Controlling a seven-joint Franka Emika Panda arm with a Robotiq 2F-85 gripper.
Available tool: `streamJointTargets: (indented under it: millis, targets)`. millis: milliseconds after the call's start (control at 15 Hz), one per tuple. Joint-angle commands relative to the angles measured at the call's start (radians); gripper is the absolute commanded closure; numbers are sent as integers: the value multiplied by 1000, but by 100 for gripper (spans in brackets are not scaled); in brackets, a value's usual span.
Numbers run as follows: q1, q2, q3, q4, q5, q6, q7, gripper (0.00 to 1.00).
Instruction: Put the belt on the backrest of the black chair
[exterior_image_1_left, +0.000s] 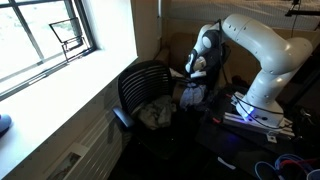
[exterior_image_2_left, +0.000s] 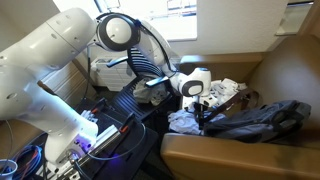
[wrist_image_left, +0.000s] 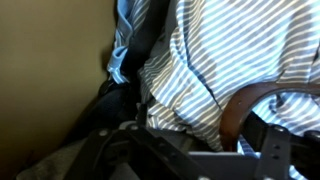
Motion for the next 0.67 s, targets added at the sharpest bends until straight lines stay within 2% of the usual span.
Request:
streamJointTargets:
  millis: [0, 533, 600]
  targets:
    - [-9, 14, 9, 30, 21, -36, -16, 41]
    - [-22, 39, 12, 95, 56, -88, 19, 98]
    - [-27, 36, 13, 110, 61, -115, 23, 98]
